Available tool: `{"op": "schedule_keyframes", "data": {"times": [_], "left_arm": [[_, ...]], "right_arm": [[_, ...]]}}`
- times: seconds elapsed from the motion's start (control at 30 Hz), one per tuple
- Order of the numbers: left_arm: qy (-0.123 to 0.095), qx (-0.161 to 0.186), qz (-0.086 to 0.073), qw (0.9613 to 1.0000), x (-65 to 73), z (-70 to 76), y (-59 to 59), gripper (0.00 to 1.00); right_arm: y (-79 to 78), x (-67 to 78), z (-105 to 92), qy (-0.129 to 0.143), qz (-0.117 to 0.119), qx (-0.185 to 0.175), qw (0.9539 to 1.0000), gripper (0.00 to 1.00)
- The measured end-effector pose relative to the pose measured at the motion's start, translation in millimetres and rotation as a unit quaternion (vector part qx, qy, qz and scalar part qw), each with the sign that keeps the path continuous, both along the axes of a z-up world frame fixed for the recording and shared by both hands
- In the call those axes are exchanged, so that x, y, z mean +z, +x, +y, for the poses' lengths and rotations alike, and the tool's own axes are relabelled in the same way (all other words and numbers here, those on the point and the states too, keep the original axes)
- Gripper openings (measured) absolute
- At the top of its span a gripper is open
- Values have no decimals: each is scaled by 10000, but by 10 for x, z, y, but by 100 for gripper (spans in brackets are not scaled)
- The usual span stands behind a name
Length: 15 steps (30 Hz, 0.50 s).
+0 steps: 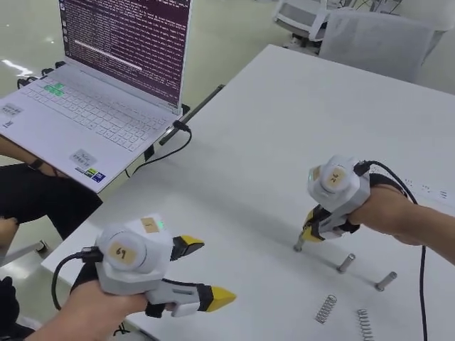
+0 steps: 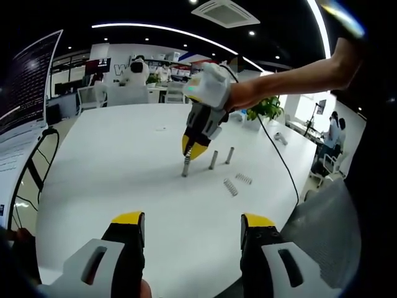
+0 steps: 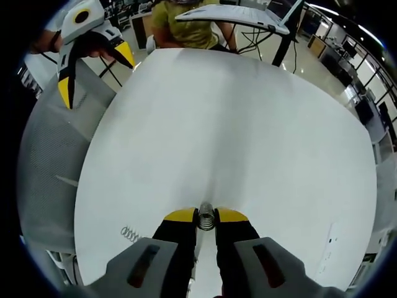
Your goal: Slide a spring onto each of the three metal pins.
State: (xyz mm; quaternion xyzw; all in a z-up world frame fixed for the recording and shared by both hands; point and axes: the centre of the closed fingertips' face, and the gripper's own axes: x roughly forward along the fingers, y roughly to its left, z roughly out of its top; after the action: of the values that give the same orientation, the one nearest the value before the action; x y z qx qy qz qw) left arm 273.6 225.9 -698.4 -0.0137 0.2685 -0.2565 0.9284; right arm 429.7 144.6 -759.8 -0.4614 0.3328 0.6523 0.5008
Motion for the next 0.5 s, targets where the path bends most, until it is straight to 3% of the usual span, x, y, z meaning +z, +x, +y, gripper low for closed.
{"op": "schedule_keyframes", "data": {"times": [0.5], "left_arm": [[-2,13,8,10000,-5,-4,7,58]], "right_arm": [[4,-207,-4,-266,-24,86,9996,9]]}}
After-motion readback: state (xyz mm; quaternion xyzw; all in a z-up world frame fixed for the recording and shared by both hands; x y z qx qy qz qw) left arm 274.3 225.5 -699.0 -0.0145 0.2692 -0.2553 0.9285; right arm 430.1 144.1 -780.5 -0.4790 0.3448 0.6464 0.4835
